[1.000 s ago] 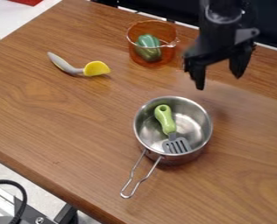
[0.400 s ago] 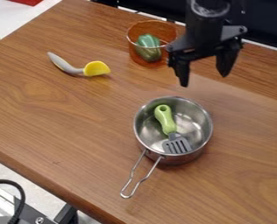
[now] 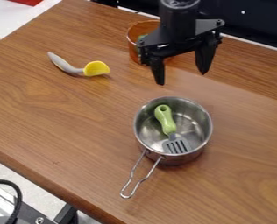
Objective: Move the silver pot to the bottom left of the table
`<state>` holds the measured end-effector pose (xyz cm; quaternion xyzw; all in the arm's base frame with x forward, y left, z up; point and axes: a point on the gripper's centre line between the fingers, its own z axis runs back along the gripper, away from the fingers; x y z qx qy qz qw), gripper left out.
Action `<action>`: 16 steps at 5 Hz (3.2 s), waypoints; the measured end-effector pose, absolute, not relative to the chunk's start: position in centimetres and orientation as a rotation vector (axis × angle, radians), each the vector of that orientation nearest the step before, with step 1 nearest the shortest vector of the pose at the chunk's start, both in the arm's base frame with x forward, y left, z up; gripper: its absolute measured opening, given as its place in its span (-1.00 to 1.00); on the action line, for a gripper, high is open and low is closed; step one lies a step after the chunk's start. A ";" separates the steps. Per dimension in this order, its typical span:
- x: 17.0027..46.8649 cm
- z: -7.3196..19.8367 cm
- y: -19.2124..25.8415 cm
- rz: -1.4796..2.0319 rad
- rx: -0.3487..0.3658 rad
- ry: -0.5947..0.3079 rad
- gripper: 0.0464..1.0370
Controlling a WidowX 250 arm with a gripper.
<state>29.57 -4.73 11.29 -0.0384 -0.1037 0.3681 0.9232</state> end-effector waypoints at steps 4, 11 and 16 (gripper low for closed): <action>24.6 8.6 -1.6 0.502 -0.021 -0.151 0.93; 23.7 4.2 -1.3 0.318 0.043 -0.123 0.34; 23.5 5.3 3.1 0.396 -0.013 -0.060 -0.97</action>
